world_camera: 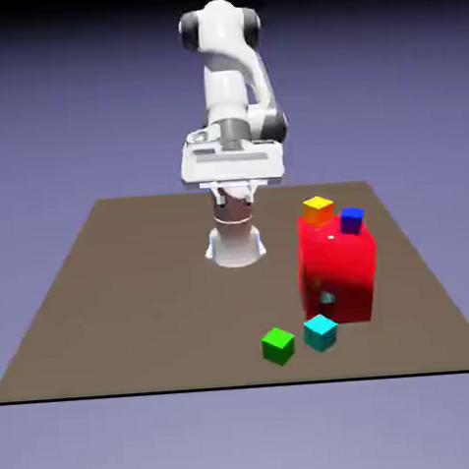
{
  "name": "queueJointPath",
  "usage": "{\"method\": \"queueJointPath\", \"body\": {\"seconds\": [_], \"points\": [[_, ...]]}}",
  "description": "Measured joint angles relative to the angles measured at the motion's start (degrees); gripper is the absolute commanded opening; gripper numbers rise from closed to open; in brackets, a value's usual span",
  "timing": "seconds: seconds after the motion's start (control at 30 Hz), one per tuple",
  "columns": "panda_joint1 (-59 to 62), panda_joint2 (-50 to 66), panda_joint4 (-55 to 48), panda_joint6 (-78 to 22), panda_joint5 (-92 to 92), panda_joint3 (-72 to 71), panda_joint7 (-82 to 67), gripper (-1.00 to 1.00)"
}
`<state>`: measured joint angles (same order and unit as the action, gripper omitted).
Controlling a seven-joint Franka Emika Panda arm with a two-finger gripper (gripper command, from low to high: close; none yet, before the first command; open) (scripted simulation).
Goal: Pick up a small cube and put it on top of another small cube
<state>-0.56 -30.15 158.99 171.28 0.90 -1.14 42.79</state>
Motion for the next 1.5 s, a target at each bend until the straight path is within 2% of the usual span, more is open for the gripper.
{"method": "queueJointPath", "body": {"seconds": [1.27,1.37,1.4,1.5], "points": [[4.14,78.85,-63.2,-85.95,28.29,-35.99,10.52,0.0],[5.79,80.21,-56.97,-79.21,30.47,-34.61,12.02,0.0],[6.09,80.45,-55.86,-78.01,30.86,-34.36,12.29,-1.0],[5.54,80.0,-57.93,-80.24,30.02,-34.82,11.78,-1.0]]}}
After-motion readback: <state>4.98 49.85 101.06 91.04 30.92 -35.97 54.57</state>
